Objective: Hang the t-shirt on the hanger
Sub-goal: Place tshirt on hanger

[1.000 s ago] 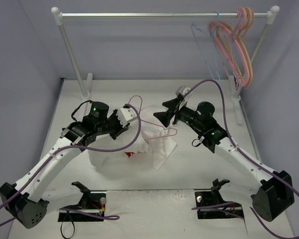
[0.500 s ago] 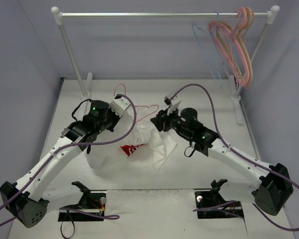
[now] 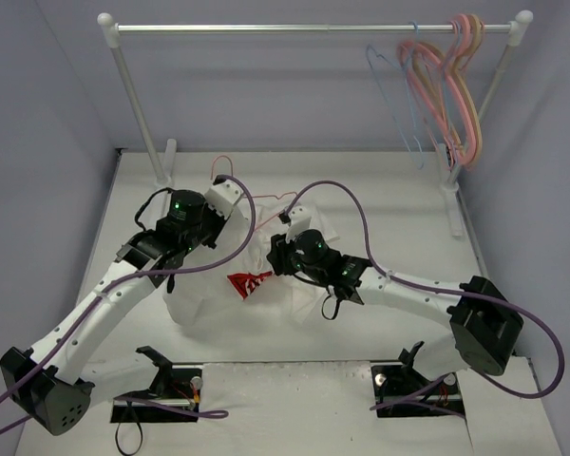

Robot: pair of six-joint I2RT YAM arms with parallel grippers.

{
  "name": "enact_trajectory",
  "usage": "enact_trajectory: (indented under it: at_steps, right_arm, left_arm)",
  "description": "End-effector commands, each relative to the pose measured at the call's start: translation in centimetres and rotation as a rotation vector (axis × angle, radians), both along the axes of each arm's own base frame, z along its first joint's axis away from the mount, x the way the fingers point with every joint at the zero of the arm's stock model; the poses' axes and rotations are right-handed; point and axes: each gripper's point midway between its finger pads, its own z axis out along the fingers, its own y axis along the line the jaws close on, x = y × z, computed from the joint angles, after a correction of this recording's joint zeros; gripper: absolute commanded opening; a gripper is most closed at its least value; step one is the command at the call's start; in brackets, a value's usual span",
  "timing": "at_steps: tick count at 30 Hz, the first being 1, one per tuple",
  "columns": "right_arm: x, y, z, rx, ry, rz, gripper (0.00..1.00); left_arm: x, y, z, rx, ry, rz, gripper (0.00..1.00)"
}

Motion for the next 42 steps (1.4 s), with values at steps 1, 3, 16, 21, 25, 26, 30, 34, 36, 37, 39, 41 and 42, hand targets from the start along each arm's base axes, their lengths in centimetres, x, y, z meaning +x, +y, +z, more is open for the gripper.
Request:
enact_trajectory:
  at_steps: [1, 3, 16, 21, 25, 26, 30, 34, 36, 37, 39, 41, 42]
  right_arm:
    - [2.1, 1.2, 4.9, 0.144, -0.085, -0.092, 0.39]
    - [1.9, 1.5, 5.0, 0.157, -0.08, -0.092, 0.39]
    - [0.8, 2.8, 6.0, 0.146, -0.077, -0.07, 0.43]
    - [0.7, 3.0, 5.4, 0.101, -0.071, -0.079, 0.43]
    - [0.7, 3.0, 4.4, 0.05, -0.06, -0.097, 0.42]
    - [0.7, 2.9, 4.2, 0.039, -0.061, -0.106, 0.42]
    - [0.2, 3.2, 3.3, 0.0, -0.04, -0.107, 0.38]
    - [-0.1, 3.3, 2.8, -0.02, -0.032, -0.107, 0.36]
    - [-0.2, 3.4, 2.5, -0.031, -0.027, -0.107, 0.36]
    - [-0.1, 3.4, 2.6, -0.032, -0.026, -0.109, 0.36]
    - [0.0, 3.3, 2.2, -0.045, -0.026, -0.115, 0.36]
    - [0.1, 3.2, 2.0, -0.054, -0.027, -0.119, 0.36]
    - [0.1, 3.2, 1.8, -0.059, -0.027, -0.122, 0.36]
  left_arm:
    - [1.5, -0.3, 3.8, -0.089, -0.112, 0.028, 0.0]
    - [1.6, -0.2, 3.8, -0.095, -0.109, 0.033, 0.0]
    - [1.8, -0.2, 3.8, -0.112, -0.094, 0.036, 0.0]
    - [1.7, -0.2, 3.7, -0.111, -0.089, 0.035, 0.0]
    - [1.7, -0.2, 3.7, -0.112, -0.089, 0.035, 0.0]
    - [1.7, -0.2, 3.7, -0.112, -0.089, 0.035, 0.0]
    - [1.7, -0.3, 3.7, -0.113, -0.088, 0.033, 0.0]
    - [1.7, -0.2, 3.7, -0.112, -0.087, 0.034, 0.0]
    - [1.7, -0.2, 3.6, -0.11, -0.086, 0.034, 0.0]
    - [1.7, -0.2, 3.7, -0.112, -0.087, 0.036, 0.0]
    - [1.7, -0.2, 3.7, -0.112, -0.087, 0.036, 0.0]
    - [1.7, -0.1, 3.8, -0.114, -0.089, 0.038, 0.0]
    - [1.7, -0.1, 3.8, -0.114, -0.089, 0.038, 0.0]
